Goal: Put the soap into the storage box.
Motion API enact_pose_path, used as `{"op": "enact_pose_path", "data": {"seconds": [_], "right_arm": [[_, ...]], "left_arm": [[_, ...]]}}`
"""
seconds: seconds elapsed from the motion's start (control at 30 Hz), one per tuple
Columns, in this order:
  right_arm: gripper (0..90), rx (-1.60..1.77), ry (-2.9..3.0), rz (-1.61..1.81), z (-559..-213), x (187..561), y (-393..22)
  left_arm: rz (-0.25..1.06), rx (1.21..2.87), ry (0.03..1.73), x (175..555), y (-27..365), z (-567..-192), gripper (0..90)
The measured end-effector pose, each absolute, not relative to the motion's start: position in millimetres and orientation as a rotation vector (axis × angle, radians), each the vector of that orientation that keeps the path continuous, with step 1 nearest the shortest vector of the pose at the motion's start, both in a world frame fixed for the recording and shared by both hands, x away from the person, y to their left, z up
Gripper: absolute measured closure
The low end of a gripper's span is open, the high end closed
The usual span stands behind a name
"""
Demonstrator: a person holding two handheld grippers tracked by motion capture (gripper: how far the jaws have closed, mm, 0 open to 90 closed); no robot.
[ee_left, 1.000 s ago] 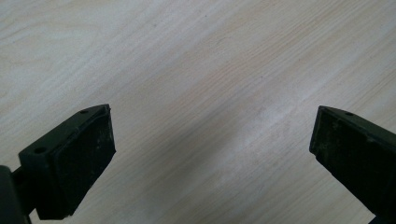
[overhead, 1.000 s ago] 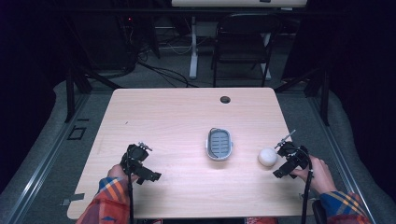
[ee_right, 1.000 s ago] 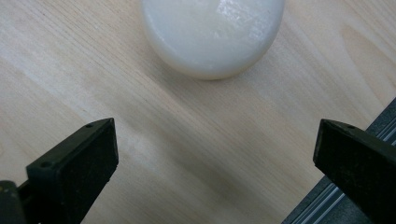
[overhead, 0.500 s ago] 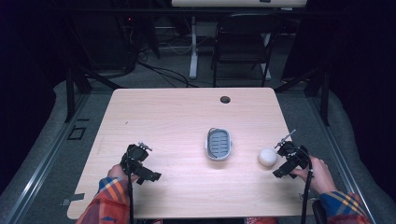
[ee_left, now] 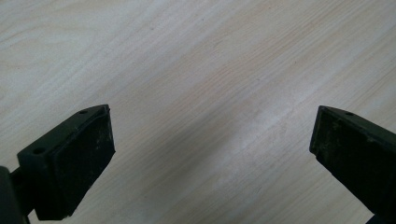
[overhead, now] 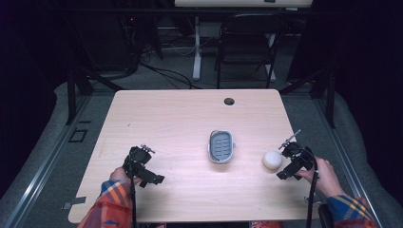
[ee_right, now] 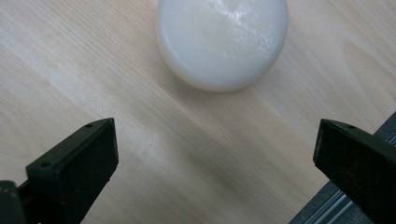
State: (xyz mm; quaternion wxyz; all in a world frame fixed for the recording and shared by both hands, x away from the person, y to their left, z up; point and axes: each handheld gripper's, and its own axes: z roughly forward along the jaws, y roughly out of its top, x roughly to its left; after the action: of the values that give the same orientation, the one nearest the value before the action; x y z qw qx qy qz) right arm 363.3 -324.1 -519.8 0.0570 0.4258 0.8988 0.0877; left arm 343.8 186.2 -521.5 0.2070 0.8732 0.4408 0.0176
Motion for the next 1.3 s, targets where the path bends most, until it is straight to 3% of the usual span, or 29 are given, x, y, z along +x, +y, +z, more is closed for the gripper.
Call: {"op": "enact_pose_path", "data": {"seconds": [1.3], "right_arm": [[0.0, 1.213, 2.766, 0.244, -513.9, 398.8, -295.7]], "left_arm": [[0.044, 2.435, 1.233, 344.1, 185.6, -522.2, 0.0]]}}
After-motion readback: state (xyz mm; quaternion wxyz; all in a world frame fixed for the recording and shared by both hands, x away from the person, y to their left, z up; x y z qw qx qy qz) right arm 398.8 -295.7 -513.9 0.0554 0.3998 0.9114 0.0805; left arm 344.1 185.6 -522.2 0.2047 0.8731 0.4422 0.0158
